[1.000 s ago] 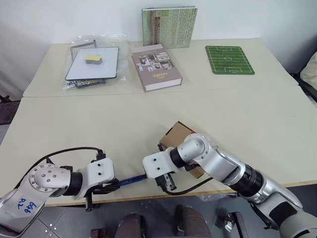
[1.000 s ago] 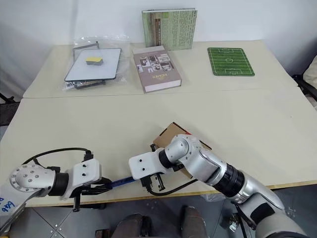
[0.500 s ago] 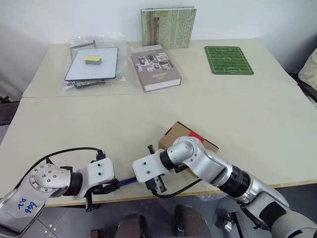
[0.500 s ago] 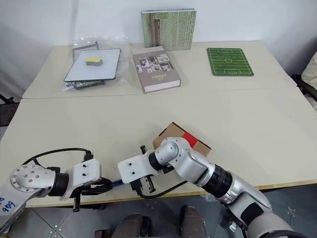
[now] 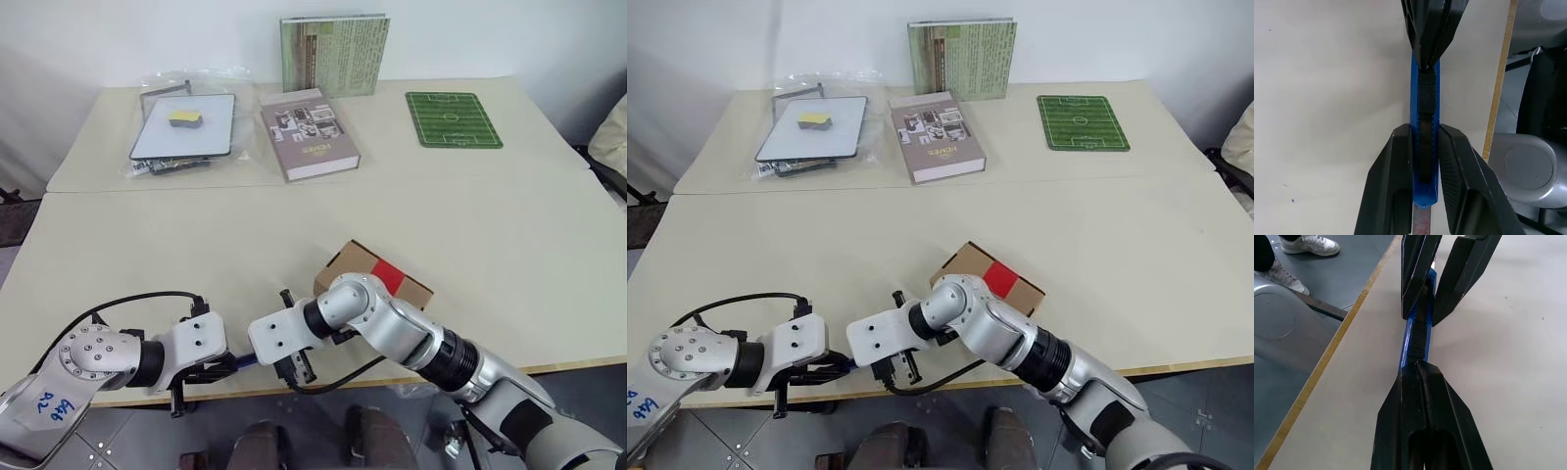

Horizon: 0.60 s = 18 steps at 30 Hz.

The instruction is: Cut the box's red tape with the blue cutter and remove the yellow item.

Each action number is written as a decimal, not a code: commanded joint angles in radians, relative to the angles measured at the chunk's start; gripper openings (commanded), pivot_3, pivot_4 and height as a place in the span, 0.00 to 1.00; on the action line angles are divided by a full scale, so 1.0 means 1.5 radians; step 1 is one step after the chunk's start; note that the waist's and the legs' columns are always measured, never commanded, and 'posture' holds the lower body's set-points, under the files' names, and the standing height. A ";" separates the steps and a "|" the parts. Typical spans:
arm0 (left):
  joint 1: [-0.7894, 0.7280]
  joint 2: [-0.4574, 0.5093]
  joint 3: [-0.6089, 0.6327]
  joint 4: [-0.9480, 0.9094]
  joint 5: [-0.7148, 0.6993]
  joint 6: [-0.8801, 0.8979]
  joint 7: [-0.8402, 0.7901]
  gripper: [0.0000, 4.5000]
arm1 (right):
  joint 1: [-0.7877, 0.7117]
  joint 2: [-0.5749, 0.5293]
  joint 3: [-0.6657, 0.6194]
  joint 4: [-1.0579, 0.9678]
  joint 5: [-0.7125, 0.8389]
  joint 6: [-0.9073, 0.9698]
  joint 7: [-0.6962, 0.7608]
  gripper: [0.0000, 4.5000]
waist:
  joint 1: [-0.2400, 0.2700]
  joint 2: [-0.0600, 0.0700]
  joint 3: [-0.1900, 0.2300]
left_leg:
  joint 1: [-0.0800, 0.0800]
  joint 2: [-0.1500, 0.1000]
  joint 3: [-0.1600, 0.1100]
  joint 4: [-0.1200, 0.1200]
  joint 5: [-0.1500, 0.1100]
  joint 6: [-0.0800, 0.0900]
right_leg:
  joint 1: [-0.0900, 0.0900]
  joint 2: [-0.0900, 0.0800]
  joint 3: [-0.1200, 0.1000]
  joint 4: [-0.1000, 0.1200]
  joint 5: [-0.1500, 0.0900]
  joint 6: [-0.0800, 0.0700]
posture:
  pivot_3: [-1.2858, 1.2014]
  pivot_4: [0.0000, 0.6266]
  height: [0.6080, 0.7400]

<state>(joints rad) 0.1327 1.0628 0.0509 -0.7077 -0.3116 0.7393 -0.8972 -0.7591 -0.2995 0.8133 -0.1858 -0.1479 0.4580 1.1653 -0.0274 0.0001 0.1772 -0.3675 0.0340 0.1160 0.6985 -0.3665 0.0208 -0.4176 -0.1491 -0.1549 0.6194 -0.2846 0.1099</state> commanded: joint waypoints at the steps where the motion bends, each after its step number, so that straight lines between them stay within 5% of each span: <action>1: -0.003 -0.009 -0.006 -0.020 -0.003 -0.007 0.006 0.14 | 0.007 0.005 0.019 0.010 -0.003 0.001 0.008 0.01 | 0.000 0.000 0.000 | 0.000 0.000 0.000 0.000 0.000 0.000 | 0.000 0.000 0.000 0.000 0.000 0.000 | 0.52 0.24 1.00; 8: -0.016 -0.019 -0.019 -0.003 0.008 -0.017 0.012 0.14 | 0.005 0.001 -0.001 0.007 0.003 0.000 0.011 0.01 | 0.002 0.000 0.000 | 0.000 0.000 0.000 0.000 0.000 0.000 | 0.000 0.000 0.000 0.000 0.000 0.000 | 0.52 0.24 1.00; 18: -0.046 -0.046 -0.004 0.047 0.020 -0.055 0.025 0.14 | -0.021 -0.062 -0.196 -0.088 0.136 0.124 0.034 0.01 | 0.002 0.000 0.000 | -0.001 0.000 -0.001 0.001 0.000 0.000 | 0.000 0.000 0.000 0.000 0.000 0.000 | 0.52 0.24 1.00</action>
<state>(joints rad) 0.0753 0.9991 0.0228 -0.6442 -0.2890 0.6795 -0.8649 -0.7673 -0.3862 0.5797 -0.2644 0.0083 0.6163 1.2085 -0.0242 0.0002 0.1772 -0.3692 0.0337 0.1146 0.6993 -0.3665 0.0208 -0.4177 -0.1495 -0.1556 0.6192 -0.2846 0.1098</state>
